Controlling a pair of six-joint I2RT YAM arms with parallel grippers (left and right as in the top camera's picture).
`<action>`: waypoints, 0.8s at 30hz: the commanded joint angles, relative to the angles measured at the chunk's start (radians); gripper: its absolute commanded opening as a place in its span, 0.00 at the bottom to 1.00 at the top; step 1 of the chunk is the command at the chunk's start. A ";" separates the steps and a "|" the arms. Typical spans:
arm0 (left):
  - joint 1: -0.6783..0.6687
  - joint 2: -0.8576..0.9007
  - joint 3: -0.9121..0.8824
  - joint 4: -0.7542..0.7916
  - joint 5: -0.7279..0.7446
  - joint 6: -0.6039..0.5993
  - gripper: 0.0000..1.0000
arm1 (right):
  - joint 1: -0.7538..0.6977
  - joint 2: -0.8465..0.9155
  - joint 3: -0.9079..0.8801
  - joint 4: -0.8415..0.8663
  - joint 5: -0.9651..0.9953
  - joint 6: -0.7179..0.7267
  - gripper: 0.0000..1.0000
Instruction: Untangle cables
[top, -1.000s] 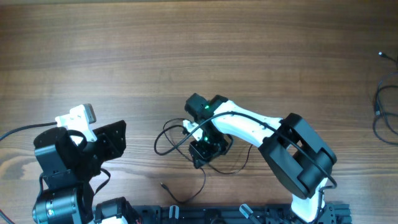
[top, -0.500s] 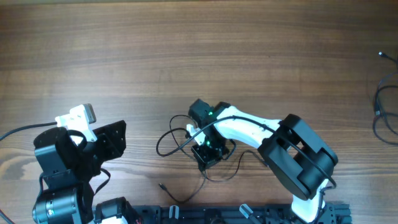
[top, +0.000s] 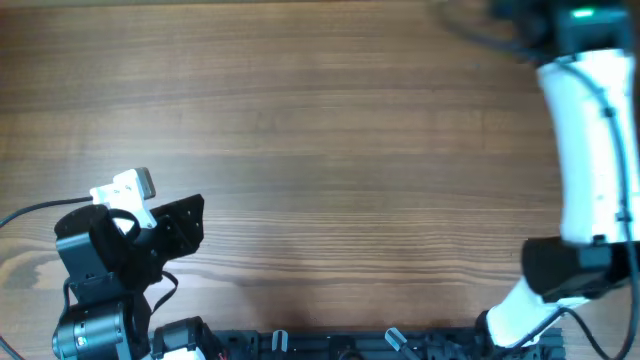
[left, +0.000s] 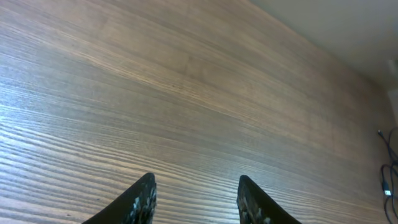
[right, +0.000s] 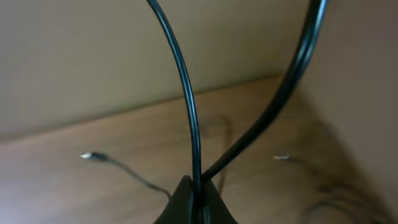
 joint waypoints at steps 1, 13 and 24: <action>0.006 -0.005 0.003 -0.002 0.010 0.017 0.43 | -0.265 -0.025 0.017 0.089 -0.126 -0.033 0.04; 0.006 -0.005 0.003 -0.047 0.010 0.016 0.43 | -0.921 0.253 -0.006 -0.025 -0.498 0.420 0.04; 0.006 -0.008 0.003 -0.033 0.021 0.044 0.40 | -0.753 0.064 -0.006 -0.148 -1.299 0.063 0.99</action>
